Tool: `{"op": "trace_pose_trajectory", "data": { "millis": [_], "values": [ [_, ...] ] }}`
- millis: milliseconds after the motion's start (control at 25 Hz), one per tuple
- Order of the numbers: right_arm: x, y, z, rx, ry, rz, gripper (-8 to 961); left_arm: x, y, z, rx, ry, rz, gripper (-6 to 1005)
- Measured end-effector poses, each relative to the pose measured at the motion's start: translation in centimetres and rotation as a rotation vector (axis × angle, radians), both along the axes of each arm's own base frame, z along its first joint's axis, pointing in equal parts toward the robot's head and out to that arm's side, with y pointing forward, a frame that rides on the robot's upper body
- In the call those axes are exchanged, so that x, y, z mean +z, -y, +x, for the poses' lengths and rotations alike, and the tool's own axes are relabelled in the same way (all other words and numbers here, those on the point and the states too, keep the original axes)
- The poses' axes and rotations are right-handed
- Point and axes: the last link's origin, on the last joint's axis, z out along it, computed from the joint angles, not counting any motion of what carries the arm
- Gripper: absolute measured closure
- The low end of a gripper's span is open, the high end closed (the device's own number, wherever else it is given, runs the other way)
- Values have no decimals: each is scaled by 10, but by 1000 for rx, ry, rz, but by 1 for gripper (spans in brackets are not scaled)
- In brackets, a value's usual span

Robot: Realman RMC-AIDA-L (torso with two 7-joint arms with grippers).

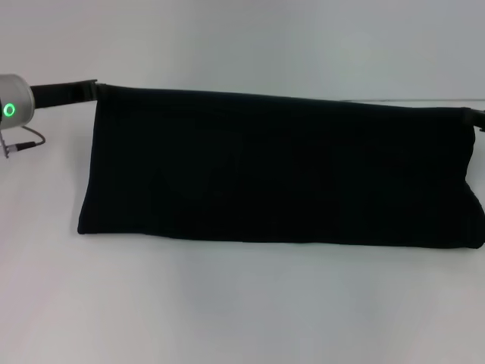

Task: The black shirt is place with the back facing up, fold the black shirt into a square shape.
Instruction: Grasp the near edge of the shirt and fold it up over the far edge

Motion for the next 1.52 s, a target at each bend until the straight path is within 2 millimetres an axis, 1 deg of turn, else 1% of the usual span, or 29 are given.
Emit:
{"op": "trace_pose_trajectory", "data": {
  "millis": [240,520,800,960,1120,1160,1320,1360,1400,1440,1520],
  "values": [
    [2,-8,-5,-1,19,22,949,-1,-6,7,-16,-10,17,862],
    [-4,-12,-8,-2,41,17,949,-10,-7,5,-10,-28,38,856],
    [-10,-16,-14,-7,41,2,949,-19,-11,8,-17,-54,56,850],
    [-15,-19,-17,-6,60,-12,948,-25,-14,11,-33,-100,86,847],
    [-12,-24,-18,-31,69,22,948,-29,-17,8,-7,-138,120,844],
    [-10,-25,-17,-36,73,32,910,-29,-17,7,2,-147,130,843],
    [-6,-27,-18,-38,66,37,760,-26,-16,1,34,-143,151,654],
    [-5,-26,-18,-36,55,26,721,-24,-14,-1,39,-122,144,607],
    [-1,-20,-19,-24,13,-22,683,-23,-13,-2,41,-107,136,572],
    [-1,-20,-19,-24,13,-22,644,-19,-9,-4,39,-75,116,537],
    [5,-11,-18,-15,-39,-77,567,-13,2,-3,15,6,47,467]
  ]
}}
